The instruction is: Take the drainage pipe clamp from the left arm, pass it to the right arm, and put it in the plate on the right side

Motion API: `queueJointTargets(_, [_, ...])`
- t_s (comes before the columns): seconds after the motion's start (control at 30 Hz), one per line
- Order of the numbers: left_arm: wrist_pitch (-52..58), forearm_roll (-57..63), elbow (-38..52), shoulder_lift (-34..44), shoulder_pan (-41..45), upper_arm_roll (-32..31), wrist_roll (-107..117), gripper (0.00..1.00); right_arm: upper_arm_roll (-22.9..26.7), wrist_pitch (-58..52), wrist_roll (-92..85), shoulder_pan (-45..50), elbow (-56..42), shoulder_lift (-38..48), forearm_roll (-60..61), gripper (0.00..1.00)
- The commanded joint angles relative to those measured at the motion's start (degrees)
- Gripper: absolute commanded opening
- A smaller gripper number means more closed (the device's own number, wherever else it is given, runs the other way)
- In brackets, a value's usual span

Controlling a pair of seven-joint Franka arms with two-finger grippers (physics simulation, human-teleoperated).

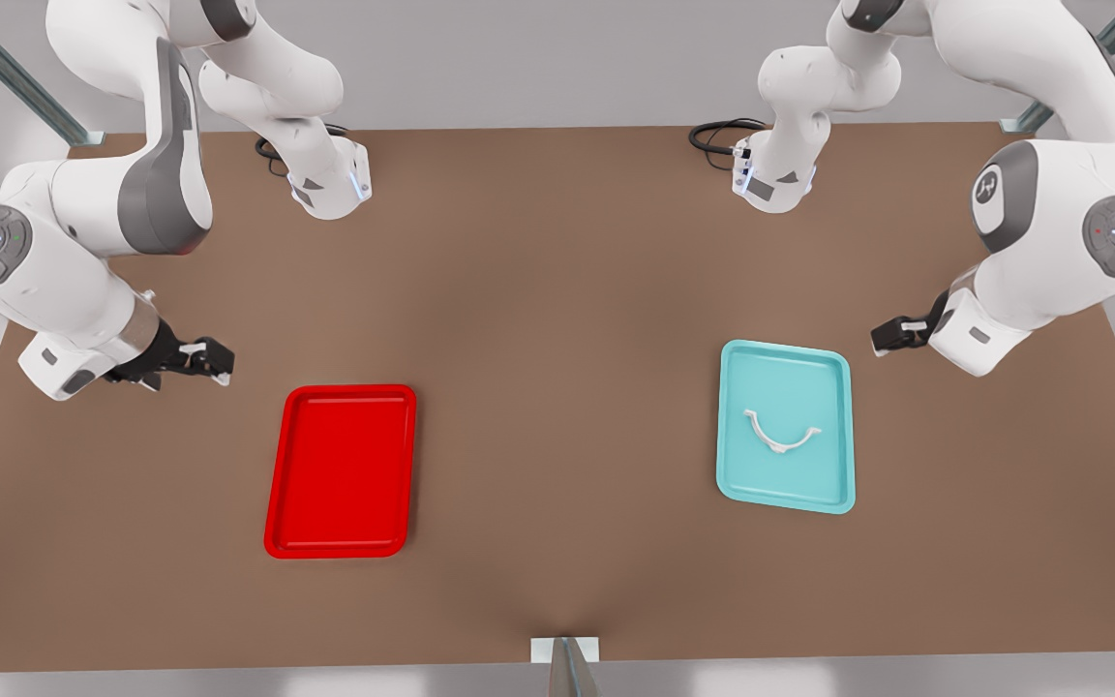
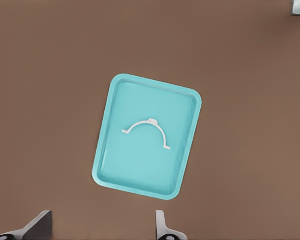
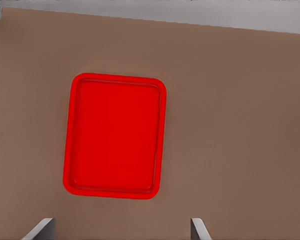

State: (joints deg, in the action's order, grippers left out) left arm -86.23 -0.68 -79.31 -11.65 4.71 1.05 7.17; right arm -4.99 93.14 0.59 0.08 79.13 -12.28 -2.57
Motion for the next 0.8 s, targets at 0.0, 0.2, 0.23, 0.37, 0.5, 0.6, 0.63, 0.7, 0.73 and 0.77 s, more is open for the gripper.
queueJointTargets(0.0, [-3.95, 0.77, 0.03, -0.22, -0.22, 0.00, -9.46, 1.00, -0.02, 1.69, 0.20, 0.01, -0.03, 0.06, 0.03, 1.00])
queueJointTargets(0.2, [-15.45, 0.50, -3.56, -9.27, -1.98, 0.27, 54.32, 1.00, 0.07, 1.60, -0.41, -0.43, -0.03, 0.06, 0.11, 1.00])
queueJointTargets(0.23, [-22.40, 0.50, -8.05, -9.88, -2.42, 0.36, 74.01, 1.00, 0.07, 1.60, -0.68, -0.52, -0.03, -0.02, 0.11, 1.00])
queueJointTargets(0.37, [-35.32, 4.80, -17.54, -10.15, -2.86, 0.80, 108.12, 1.00, 0.07, 1.43, -0.94, -1.14, -0.03, -0.02, 0.11, 1.00])
queueJointTargets(0.5, [-43.67, 5.86, -24.84, -10.68, -2.95, 2.20, 117.90, 1.00, 0.07, 1.43, -0.94, -1.14, -0.03, -0.02, 0.11, 1.00])
queueJointTargets(0.6, [-46.05, 5.86, -28.27, -11.03, -1.98, 2.47, 125.01, 1.00, 0.07, 1.43, -1.03, -1.22, -0.03, -0.11, 0.20, 1.00])
queueJointTargets(0.63, [-46.22, 5.86, -28.62, -12.26, -0.84, 2.46, 127.12, 1.00, 0.15, 1.43, -2.17, -1.22, -0.03, -0.11, 0.29, 1.00])
queueJointTargets(0.7, [-46.93, 5.77, -28.62, -13.58, -0.05, 2.38, 130.38, 1.00, 0.15, 1.43, -2.26, -1.31, -0.03, -0.11, 0.29, 1.00])
queueJointTargets(0.73, [-47.10, 5.69, -28.62, -14.72, 0.48, 2.38, 131.87, 1.00, 0.15, 1.43, -2.26, -1.31, 0.06, -0.11, 0.29, 1.00])
queueJointTargets(0.77, [-47.81, 5.69, -28.62, -15.51, 0.83, 2.29, 133.63, 1.00, 0.15, 1.43, -2.43, -1.31, -0.03, -0.11, 0.29, 1.00])
